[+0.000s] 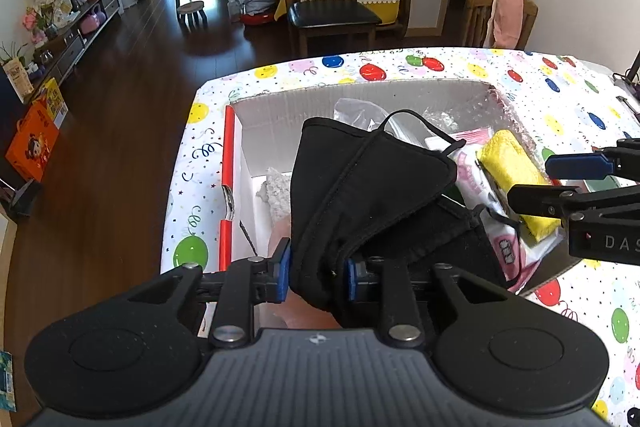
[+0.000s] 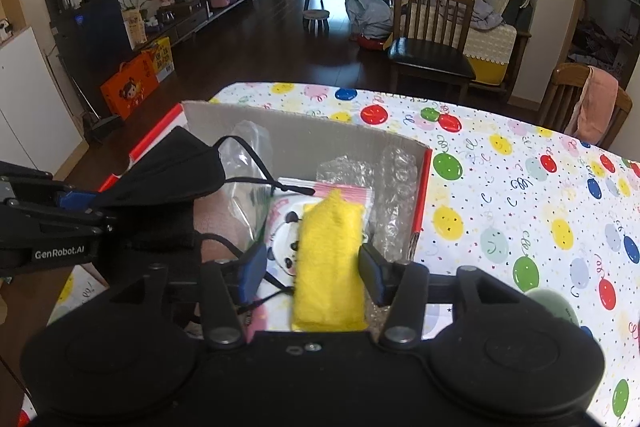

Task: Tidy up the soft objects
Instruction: 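Carry the black mask and yellow cloth over the red box and lower them in, then open both grippers to release the mask and cloth into the box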

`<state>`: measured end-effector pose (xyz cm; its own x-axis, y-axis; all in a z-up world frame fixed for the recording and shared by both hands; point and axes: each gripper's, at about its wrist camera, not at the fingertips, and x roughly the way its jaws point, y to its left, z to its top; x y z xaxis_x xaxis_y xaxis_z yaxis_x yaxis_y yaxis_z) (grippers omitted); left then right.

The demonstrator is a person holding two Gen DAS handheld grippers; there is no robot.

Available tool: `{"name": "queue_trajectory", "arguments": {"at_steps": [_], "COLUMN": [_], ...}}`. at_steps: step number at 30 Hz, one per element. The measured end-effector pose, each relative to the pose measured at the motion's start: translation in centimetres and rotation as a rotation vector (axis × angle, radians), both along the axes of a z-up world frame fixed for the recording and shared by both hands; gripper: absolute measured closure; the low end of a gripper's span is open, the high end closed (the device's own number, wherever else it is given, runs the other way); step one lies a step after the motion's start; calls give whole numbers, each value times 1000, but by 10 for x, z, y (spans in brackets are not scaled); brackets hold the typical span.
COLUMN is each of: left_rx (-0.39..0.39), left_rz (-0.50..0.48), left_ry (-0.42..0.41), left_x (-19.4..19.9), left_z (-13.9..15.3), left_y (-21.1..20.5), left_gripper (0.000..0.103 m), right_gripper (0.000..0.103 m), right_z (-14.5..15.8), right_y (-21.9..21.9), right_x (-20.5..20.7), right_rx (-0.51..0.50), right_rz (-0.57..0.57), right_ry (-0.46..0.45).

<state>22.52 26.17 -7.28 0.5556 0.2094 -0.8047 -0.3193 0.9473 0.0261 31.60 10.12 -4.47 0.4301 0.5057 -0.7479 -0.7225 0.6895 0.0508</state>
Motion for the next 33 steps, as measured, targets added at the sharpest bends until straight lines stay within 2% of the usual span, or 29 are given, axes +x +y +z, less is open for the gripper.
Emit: {"name": "queue_trajectory", "arguments": {"at_steps": [2, 4, 6, 7, 11, 20, 28, 33], "left_rx": [5, 11, 13, 16, 52, 38, 21, 16], "left_rz": [-4, -10, -13, -12, -16, -33, -45, -52], "left_ry": [-6, -17, -33, -41, -102, -165, -221, -251], "left_x": [-4, -7, -12, -14, -23, -42, -65, -80], "left_z": [3, 7, 12, 15, 28, 56, 77, 88], "left_y": [-2, -4, -6, -7, -12, -22, -32, -40], "left_gripper": [75, 66, 30, 28, 28, 28, 28, 21], "right_gripper": [49, 45, 43, 42, 40, 34, 23, 17], "right_z": [3, 7, 10, 12, 21, 49, 70, 78], "right_y": [-2, -5, -7, -9, -16, -38, -59, -72], "right_x": [-2, -5, -8, -10, -16, -34, -58, -74], "right_rx": [11, 23, 32, 35, 62, 150, 237, 284], "right_rz": [-4, -4, -1, 0, 1, 17, 40, 53], "right_ry": [-2, -3, -14, -18, -23, -50, -81, -113]}}
